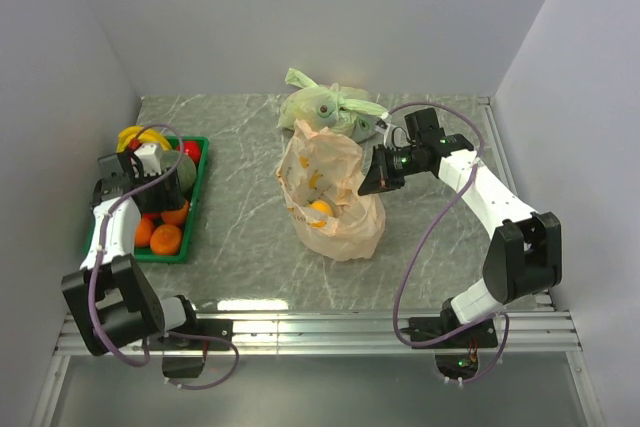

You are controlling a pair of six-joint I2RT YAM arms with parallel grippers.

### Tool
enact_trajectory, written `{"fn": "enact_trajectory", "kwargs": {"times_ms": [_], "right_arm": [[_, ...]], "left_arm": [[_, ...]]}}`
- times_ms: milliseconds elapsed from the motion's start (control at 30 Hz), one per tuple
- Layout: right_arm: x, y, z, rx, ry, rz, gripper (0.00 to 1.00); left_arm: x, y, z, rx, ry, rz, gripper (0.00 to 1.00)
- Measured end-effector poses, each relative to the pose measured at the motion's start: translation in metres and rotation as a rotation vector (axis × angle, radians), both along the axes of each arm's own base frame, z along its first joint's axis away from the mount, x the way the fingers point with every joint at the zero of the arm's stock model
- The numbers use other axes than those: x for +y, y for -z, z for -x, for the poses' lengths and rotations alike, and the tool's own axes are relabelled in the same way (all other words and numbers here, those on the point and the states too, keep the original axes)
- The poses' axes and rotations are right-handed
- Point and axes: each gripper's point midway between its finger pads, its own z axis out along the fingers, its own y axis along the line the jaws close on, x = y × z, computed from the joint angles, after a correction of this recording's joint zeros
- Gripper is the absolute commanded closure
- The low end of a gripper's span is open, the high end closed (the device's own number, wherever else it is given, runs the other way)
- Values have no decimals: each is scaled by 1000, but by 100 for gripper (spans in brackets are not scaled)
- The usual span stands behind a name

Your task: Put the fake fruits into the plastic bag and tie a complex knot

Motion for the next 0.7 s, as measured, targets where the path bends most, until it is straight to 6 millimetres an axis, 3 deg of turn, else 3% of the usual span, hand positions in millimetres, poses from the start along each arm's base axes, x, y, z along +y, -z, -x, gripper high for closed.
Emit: {"fn": "enact_trajectory", "kwargs": {"times_ms": [300, 700], "right_arm": [[0, 0, -1, -3, 0, -1, 100], [0, 1, -1, 1, 0, 0, 100]], "left_arm": [[4, 31, -8, 59, -37, 39, 24], [5, 41, -18, 50, -30, 32, 16]]}}
